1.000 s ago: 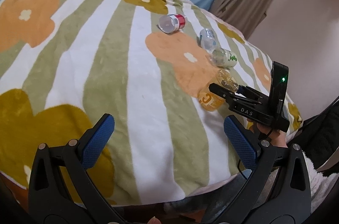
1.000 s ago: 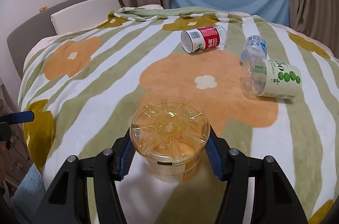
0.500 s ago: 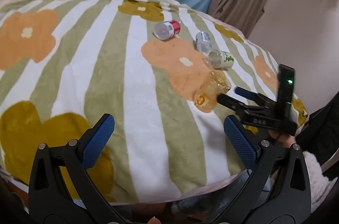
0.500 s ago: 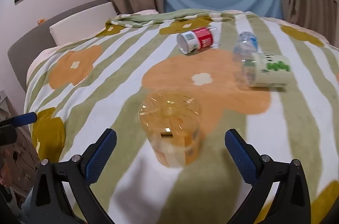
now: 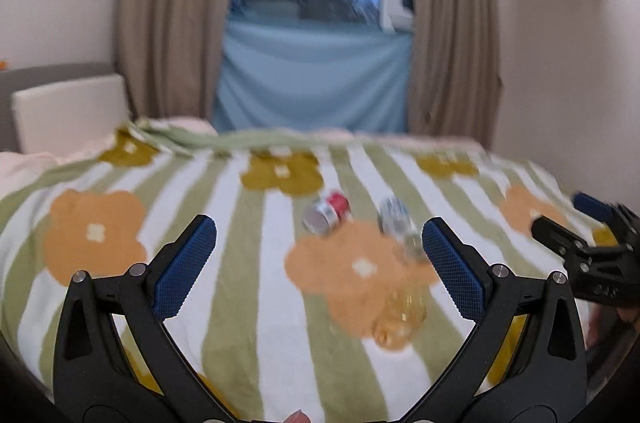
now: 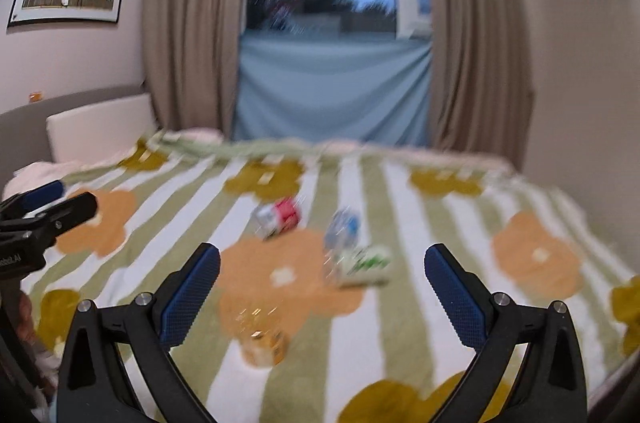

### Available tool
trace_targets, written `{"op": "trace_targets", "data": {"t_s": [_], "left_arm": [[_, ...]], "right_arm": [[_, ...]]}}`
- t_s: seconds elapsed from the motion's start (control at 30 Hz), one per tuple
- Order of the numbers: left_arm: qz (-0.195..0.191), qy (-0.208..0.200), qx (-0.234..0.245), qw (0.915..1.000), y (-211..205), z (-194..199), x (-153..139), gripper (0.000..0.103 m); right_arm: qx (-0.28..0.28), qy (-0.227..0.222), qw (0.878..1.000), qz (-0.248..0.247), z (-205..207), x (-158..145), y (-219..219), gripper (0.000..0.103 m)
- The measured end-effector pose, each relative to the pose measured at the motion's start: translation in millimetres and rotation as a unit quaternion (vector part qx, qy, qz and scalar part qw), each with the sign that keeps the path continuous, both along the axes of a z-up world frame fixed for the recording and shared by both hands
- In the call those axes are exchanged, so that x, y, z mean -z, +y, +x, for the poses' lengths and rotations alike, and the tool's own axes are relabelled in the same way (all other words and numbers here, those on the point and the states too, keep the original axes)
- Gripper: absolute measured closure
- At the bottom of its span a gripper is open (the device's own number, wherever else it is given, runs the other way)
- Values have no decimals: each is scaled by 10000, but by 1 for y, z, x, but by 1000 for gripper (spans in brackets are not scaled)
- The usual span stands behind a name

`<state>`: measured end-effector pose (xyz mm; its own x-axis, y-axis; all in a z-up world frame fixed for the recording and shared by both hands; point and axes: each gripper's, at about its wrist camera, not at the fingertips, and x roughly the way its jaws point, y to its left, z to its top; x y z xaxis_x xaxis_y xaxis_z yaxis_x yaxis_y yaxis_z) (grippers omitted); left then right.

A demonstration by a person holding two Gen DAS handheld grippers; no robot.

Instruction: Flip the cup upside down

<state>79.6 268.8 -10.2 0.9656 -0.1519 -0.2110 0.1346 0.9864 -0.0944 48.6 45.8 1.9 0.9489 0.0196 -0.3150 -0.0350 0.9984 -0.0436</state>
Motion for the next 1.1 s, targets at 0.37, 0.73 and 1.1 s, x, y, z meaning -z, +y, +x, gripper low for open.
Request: {"op": "trace_targets", "data": {"t_s": [0.37,0.73,1.1], "left_arm": [[278,-34,-130,9995,-11,-18,10,0],[255,-29,-89,9996,-14,-22,11,0],[257,-30,-82,9996,-14,-22,12,0]], "right_arm": [[362,-270,9990,56,-23,6,-5,1],[410,-282,9987,67,-31,3,-8,1],[400,-239,9989,42,-30,3,-8,1]]}}
